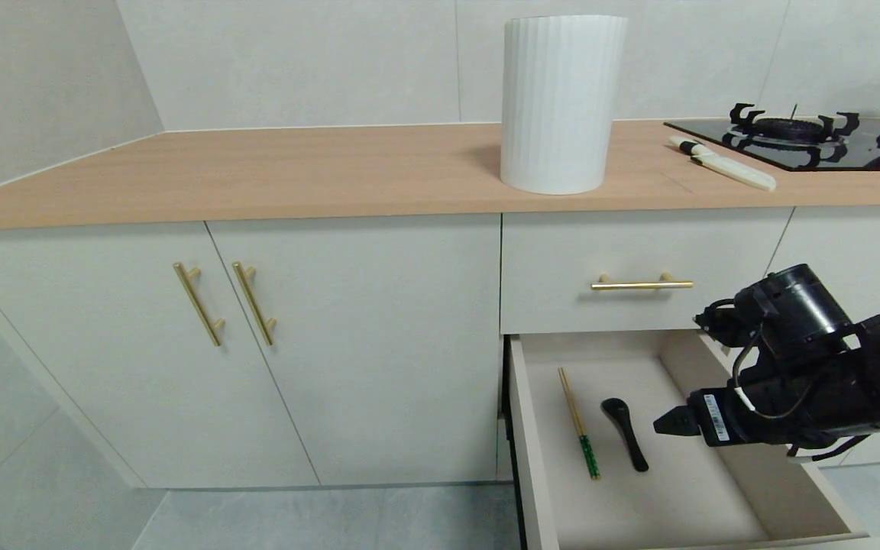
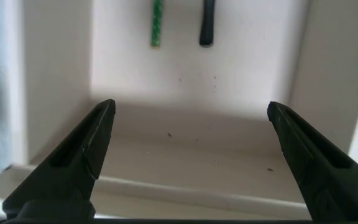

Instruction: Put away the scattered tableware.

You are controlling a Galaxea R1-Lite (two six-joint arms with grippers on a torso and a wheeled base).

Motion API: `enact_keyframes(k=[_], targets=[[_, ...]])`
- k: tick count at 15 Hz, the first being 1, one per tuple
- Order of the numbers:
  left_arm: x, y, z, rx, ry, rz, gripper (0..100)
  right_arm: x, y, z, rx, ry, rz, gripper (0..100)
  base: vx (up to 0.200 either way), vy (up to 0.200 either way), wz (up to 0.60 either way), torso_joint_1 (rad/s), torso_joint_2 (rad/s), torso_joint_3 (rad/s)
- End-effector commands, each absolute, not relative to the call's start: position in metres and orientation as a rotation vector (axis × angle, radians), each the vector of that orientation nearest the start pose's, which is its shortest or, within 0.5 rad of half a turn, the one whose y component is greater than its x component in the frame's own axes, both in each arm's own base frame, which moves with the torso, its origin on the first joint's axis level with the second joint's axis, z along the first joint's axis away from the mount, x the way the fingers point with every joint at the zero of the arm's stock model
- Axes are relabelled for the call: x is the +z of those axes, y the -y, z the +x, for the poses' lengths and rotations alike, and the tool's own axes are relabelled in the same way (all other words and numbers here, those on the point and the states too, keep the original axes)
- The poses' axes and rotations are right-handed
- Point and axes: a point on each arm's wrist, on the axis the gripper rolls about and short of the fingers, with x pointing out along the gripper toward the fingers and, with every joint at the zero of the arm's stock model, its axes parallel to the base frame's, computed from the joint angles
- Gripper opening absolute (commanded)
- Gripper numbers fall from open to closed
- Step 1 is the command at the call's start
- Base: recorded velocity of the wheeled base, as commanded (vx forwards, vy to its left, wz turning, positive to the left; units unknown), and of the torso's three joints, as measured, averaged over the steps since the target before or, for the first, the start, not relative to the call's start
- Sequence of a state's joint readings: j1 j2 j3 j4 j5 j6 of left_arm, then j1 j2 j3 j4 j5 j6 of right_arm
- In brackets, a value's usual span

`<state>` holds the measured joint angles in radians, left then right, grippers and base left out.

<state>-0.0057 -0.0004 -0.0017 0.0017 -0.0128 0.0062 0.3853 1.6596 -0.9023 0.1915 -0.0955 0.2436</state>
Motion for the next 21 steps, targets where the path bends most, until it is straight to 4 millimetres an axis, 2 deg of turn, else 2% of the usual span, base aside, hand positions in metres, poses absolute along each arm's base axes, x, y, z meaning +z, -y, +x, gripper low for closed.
enact_keyframes(k=[1,4,7,10,13,16,19,21], targets=[[0.076,0.000,-0.023,-0.018,0.000,0.006,100,0.159,-0.099,0.239,0.171,-0.918,-0.001,100,0.000,0.000,0.00,0.000,0.00,0.000],[0.076,0.000,-0.023,-0.018,0.000,0.005,100,0.157,-0.100,0.237,0.171,-0.937,-0.012,100,0.000,0.000,0.00,0.000,0.00,0.000],[0.076,0.000,-0.023,-0.017,0.000,0.003,100,0.157,-0.101,0.235,0.175,-0.944,-0.021,100,-0.200,0.000,0.00,0.007,0.00,0.001],[0.076,0.000,-0.023,-0.018,0.000,0.005,100,0.156,-0.103,0.226,0.191,-0.986,-0.053,100,0.000,0.000,0.00,0.000,0.00,0.000],[0.076,0.000,-0.023,-0.018,0.000,0.005,100,0.155,-0.114,0.203,0.246,-1.099,-0.139,100,0.000,0.000,0.00,0.000,0.00,0.000],[0.076,0.000,-0.023,-0.018,0.000,0.005,100,0.151,-0.125,0.188,0.299,-1.163,-0.208,100,0.000,0.000,0.00,0.000,0.00,0.000],[0.076,0.000,-0.023,-0.018,0.000,0.005,100,0.139,-0.134,0.171,0.330,-1.309,-0.329,100,0.000,0.000,0.00,0.000,0.00,0.000],[0.076,0.000,-0.023,-0.018,0.000,0.005,100,0.127,-0.137,0.160,0.352,-1.454,-0.477,100,0.000,0.000,0.00,0.000,0.00,0.000]])
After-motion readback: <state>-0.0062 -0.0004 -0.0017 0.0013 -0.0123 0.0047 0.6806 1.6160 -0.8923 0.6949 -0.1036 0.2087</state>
